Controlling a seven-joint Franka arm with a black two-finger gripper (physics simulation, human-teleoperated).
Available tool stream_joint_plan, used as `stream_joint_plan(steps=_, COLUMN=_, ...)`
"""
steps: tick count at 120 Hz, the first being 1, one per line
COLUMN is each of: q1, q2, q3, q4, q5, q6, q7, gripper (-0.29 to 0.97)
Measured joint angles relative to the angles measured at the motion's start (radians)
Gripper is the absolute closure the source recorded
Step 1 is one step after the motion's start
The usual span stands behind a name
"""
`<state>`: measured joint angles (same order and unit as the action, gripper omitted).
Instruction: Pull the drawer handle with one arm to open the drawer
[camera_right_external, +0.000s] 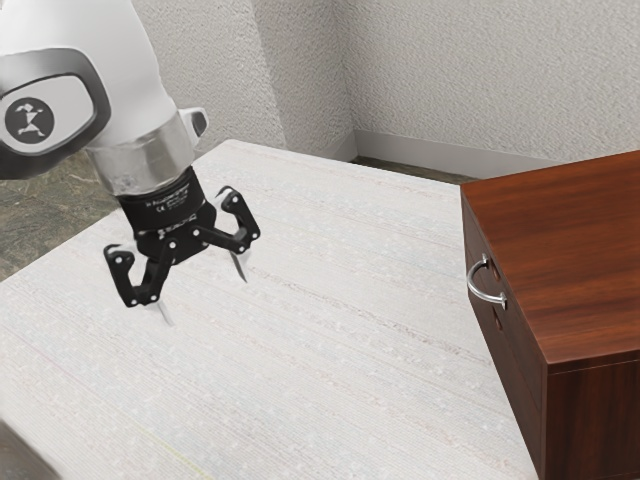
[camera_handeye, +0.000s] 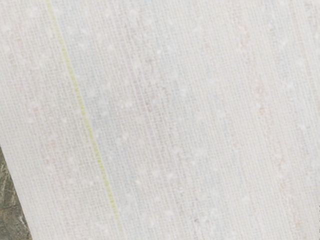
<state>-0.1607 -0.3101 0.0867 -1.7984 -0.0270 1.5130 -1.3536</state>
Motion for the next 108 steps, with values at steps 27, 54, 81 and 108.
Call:
stream_joint_plan(steps=27, q1=-0.006, q2=0.038, q3=-0.006, q4=-0.016, q5=-0.008, q6=0.063, q7=-0.054, gripper=0.00)
stream_joint_plan(steps=54, q1=-0.025, q2=0.119, q3=-0.008, q4=-0.019, q5=-0.015, q6=0.196, q7=-0.082, gripper=0.00)
stream_joint_plan(steps=81, q1=-0.014, q2=0.197, q3=-0.058, q4=-0.013, q5=-0.017, q6=0.350, q7=-0.044, gripper=0.00)
stream_joint_plan(steps=108, q1=-0.008, q2=0.236, q3=-0.064, q4=-0.011, q5=-0.021, q6=0.445, q7=0.059, gripper=0.00)
